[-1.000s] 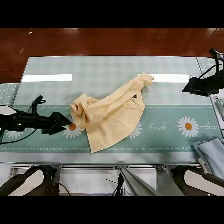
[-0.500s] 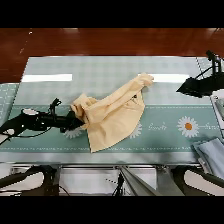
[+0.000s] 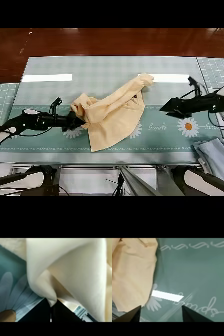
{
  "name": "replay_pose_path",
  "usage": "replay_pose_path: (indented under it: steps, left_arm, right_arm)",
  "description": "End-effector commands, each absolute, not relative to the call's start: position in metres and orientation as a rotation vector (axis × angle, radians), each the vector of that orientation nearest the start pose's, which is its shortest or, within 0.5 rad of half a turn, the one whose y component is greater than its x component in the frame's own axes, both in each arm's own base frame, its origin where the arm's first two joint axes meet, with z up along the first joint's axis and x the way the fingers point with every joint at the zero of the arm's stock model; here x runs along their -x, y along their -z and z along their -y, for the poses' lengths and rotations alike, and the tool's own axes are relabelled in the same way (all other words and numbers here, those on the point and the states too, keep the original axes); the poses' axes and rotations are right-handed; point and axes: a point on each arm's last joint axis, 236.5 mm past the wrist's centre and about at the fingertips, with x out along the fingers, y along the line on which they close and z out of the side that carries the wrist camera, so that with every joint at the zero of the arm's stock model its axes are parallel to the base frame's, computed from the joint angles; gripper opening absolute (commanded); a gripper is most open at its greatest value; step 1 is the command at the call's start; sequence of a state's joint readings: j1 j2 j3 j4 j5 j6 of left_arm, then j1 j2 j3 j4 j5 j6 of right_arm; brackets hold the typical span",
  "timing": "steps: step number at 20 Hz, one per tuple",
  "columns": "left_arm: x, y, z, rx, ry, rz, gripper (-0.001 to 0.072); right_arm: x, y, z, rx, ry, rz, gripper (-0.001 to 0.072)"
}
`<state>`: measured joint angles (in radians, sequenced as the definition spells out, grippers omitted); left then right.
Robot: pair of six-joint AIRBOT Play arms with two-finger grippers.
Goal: Fold the shirts.
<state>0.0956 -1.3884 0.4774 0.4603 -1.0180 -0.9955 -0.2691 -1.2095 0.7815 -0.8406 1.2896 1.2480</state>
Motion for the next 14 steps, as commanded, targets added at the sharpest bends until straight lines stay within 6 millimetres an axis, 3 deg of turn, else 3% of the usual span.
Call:
replay_pose_path:
  steps: [1, 3, 6, 9, 14]
  left_arm:
    - [-0.247, 0.108, 0.164, 0.908, 0.528, -1.486, 0.0022]
    - [-0.245, 0.104, 0.166, 0.905, 0.548, -1.484, 0.0022]
    - [-0.246, 0.096, 0.166, 0.9, 0.566, -1.469, 0.0022]
    - [-0.252, 0.086, 0.161, 0.903, 0.567, -1.426, 0.0022]
    - [-0.253, 0.077, 0.155, 0.934, 0.576, -1.411, 0.0022]
  right_arm:
    - [-0.272, 0.053, -0.113, -0.787, -0.427, -1.45, 0.0566]
    - [-0.263, 0.062, -0.142, -0.695, -0.471, -1.472, 0.0566]
    - [-0.271, 0.072, -0.178, -0.61, -0.452, -1.428, 0.0567]
    - [-0.273, 0.073, -0.19, -0.603, -0.437, -1.412, 0.0567]
    - [-0.253, 0.081, -0.195, -0.634, -0.43, -1.478, 0.0566]
